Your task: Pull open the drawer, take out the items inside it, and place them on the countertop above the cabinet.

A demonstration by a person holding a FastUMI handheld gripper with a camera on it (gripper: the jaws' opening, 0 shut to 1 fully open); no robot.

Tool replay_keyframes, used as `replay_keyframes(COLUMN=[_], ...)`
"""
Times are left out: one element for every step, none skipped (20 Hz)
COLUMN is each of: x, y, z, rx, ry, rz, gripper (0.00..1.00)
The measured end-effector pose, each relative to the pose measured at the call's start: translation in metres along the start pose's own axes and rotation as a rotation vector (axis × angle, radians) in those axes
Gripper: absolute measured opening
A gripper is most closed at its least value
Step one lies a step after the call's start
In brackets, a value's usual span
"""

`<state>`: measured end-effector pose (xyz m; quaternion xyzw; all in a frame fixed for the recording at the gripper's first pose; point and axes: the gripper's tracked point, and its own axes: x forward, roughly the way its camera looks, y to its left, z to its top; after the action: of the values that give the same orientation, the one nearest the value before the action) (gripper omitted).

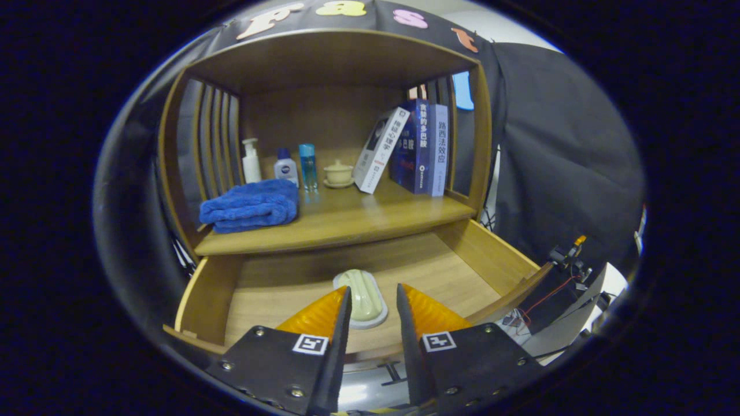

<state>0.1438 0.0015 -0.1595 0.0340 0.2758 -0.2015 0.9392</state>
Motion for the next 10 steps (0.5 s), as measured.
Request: replay_keyframes(x=[0.008,0.013,0.020,0.027,0.033,0.040,0.048,0.055,0.060,0.067], y=[0.003,0.010,0.016,0.020,0.024,0.028,0.032,0.035,0.034,0.032], z=[-0.001,-0.002,-0.005,-0.007,-0.009,-0.010,-0.013,-0.017,-0.020,-0.026], rx=[-0.005,-0.011,-0.028,-0.045,-0.059,-0.062,-0.053,-0.050,-0.052,-0.056], ry=[0.036,0.075,0.108,0.139,0.169,0.197,0.226,0.249,0.277,0.303], rz=[-0.011,-0.005,0.002,0.002,0.004,0.006,0.011,0.014,0.010,0.007], gripper=[0.45,0.45,0.45,0.45,0.45,0.45,0.45,0.45,0.45,0.45])
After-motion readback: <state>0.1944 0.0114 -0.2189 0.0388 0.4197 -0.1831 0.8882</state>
